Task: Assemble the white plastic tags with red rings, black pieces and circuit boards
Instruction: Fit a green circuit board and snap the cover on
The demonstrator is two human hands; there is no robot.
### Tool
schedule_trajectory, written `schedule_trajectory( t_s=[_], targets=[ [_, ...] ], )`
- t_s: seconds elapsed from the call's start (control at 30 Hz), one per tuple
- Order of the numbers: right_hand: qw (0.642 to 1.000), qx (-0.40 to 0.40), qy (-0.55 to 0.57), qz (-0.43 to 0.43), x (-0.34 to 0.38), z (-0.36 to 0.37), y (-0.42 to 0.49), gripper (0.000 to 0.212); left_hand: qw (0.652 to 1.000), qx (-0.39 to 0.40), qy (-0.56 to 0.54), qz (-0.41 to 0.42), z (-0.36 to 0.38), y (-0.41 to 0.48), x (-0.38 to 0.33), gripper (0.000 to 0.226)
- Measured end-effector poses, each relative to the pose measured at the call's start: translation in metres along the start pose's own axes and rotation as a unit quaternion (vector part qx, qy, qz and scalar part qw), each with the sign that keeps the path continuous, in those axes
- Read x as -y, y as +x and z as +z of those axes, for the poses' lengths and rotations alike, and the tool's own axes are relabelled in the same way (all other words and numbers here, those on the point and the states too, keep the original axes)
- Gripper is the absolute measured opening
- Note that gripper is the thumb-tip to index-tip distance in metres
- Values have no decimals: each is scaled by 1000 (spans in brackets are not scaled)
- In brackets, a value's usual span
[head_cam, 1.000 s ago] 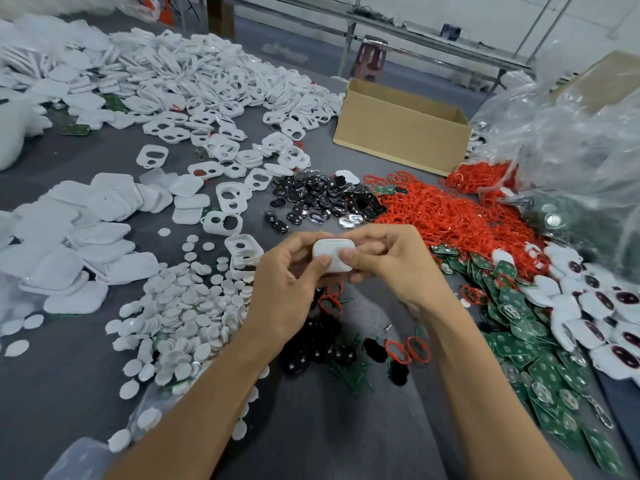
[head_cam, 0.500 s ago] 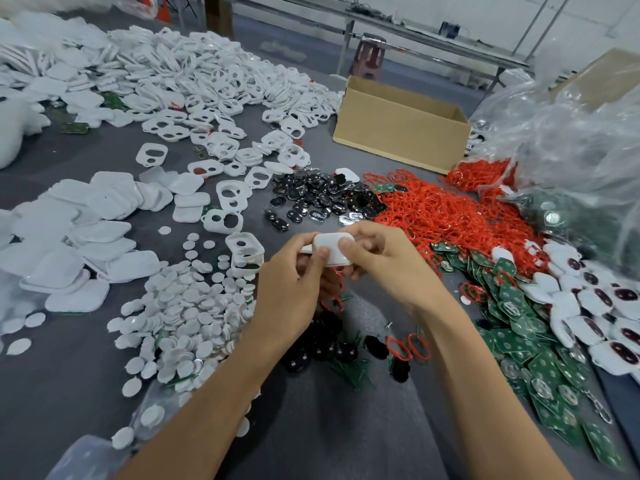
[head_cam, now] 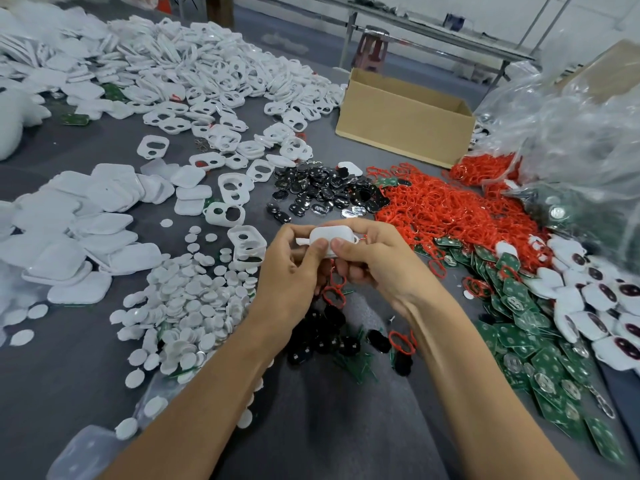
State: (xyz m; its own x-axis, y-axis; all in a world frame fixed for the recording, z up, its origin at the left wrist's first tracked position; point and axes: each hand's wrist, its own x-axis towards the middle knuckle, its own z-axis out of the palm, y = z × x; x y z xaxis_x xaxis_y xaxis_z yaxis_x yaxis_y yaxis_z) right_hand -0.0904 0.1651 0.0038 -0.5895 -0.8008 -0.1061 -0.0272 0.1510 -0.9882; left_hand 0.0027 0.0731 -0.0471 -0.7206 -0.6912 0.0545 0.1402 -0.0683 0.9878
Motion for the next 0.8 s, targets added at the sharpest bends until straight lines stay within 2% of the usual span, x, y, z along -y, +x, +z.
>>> schedule_trajectory(
  t_s=[0.27, 0.37, 0.47, 0.63, 0.7, 0.8],
  targets=[
    [999, -28, 0, 15, 2, 2, -2, 22, 1000, -1, -14, -2, 0, -5, -3, 3],
    [997, -77, 26, 11, 1, 10, -1, 23, 996, -41, 55, 65, 1, -6, -5, 5],
    [989, -129, 74, -14, -1, 23, -1, 23, 976, -99, 119, 149, -1, -7, -8, 13],
    [982, -64, 179, -17, 6, 27, -2, 35, 963, -75, 133, 220, 2, -10, -12, 36],
    [976, -76, 203, 4, 6, 22, -1, 40, 970, -50, 104, 212, 2, -11, -12, 35],
    [977, -88, 192, -2, 5, 15, 1, 29, 985, -37, 50, 159, 0, -10, -12, 33]
  ],
)
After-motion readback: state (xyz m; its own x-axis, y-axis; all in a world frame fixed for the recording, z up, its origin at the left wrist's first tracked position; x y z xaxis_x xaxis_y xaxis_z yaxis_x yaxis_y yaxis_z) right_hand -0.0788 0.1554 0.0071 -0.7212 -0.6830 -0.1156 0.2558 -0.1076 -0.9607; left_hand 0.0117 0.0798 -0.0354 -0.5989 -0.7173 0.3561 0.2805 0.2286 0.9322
